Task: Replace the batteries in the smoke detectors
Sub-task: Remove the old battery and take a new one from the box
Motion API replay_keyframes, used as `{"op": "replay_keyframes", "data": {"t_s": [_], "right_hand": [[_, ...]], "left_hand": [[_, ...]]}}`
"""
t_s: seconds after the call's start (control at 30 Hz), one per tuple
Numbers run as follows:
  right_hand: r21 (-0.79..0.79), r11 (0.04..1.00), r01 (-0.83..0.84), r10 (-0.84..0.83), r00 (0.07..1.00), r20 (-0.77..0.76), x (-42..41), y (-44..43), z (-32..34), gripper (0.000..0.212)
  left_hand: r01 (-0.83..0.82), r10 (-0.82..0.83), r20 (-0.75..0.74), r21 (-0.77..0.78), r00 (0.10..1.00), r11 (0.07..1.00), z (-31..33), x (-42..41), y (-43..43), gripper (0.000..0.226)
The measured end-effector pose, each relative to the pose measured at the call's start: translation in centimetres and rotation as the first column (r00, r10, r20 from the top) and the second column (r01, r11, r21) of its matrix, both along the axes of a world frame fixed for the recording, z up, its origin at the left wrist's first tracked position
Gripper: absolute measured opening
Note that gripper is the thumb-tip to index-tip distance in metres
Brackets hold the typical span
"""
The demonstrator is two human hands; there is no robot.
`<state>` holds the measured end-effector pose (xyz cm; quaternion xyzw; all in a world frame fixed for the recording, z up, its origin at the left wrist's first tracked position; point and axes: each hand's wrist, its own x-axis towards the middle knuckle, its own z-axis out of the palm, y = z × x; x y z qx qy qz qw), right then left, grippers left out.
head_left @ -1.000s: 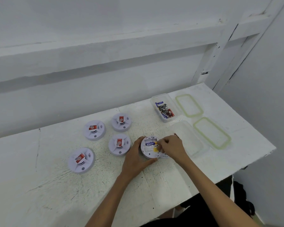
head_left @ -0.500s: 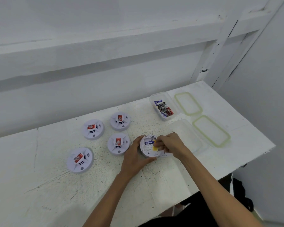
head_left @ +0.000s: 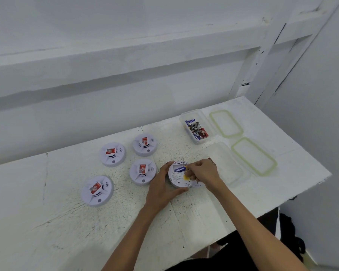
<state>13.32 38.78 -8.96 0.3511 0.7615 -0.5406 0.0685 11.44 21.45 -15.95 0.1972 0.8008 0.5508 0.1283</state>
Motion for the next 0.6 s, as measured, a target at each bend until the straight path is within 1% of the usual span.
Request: {"op": "replay_keyframes", "data": {"t_s": [0.1,0.23,0.33,0.5,0.6], "right_hand": [[0.008,1.0,-0.008,0.009,0.998,-0.066,0.41,-0.19,0.08,0.007],[0.016,0.999,-0.049,0.051,0.992,-0.118,0.97,-0.15,-0.04,0.008],[0.06,0.996,-0.072,0.08,0.988,-0.132,1.08,-0.03,-0.3,0.007],[0.162,0.976,-0.147,0.163,0.982,-0.093,0.84,0.19,-0.6,0.005],[0.172,0.973,-0.154,0.172,0.98,-0.098,0.98,0.38,-0.76,0.009]], "left_hand": [[-0.001,0.001,0.007,-0.003,1.0,1.0,-0.16,0.04,-0.08,0.092],[-0.001,0.001,0.001,-0.004,1.0,1.0,-0.11,0.05,-0.23,0.092],[0.004,-0.004,-0.006,-0.015,1.0,1.0,-0.01,0.06,-0.15,0.092],[-0.004,0.004,-0.006,-0.029,1.0,1.0,-0.03,0.05,-0.07,0.092],[0.001,-0.001,-0.02,-0.037,1.0,0.999,0.07,0.04,-0.02,0.088]]}}
